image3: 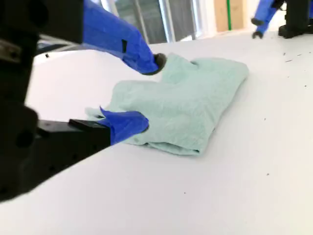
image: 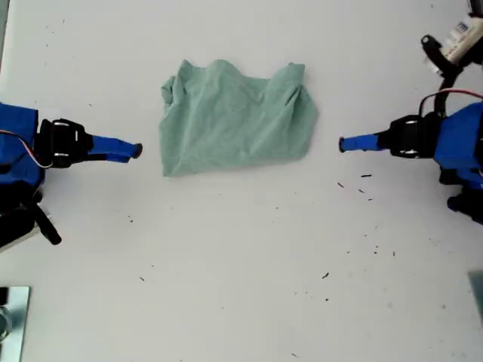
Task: Fold t shirt
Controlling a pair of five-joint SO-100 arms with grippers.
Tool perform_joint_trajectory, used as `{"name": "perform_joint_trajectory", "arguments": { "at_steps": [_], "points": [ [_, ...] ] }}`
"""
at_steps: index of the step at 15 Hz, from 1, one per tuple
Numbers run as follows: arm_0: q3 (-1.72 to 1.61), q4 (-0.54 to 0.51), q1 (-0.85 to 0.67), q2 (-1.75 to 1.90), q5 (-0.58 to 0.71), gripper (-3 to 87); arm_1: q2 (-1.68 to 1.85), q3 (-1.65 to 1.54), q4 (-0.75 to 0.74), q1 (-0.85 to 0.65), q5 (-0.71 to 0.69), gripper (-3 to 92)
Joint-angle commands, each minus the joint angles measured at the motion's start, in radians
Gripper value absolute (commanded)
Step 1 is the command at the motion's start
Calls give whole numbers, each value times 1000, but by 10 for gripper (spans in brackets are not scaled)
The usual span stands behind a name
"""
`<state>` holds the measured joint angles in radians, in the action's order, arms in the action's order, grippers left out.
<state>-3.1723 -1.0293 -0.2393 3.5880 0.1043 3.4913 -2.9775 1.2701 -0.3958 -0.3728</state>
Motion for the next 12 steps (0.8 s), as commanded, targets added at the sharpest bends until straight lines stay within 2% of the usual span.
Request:
{"name": "perform_joint_trajectory", "arguments": {
  "at_steps": [1,2,4,5,6,12],
  "points": [
    [-74,3,-18,3,23,151,8,-94,63,-17,72,198],
    [-72,5,-3,15,114,152,-6,-124,75,-37,61,199],
    [-74,5,29,15,112,147,6,-126,72,-64,-112,192],
    [-72,5,37,15,109,146,6,-126,72,-64,-301,190],
    [-72,5,38,15,110,145,6,-126,72,-60,-374,184],
    [-72,5,38,15,110,145,6,-126,72,-61,-402,157]
  ]
}}
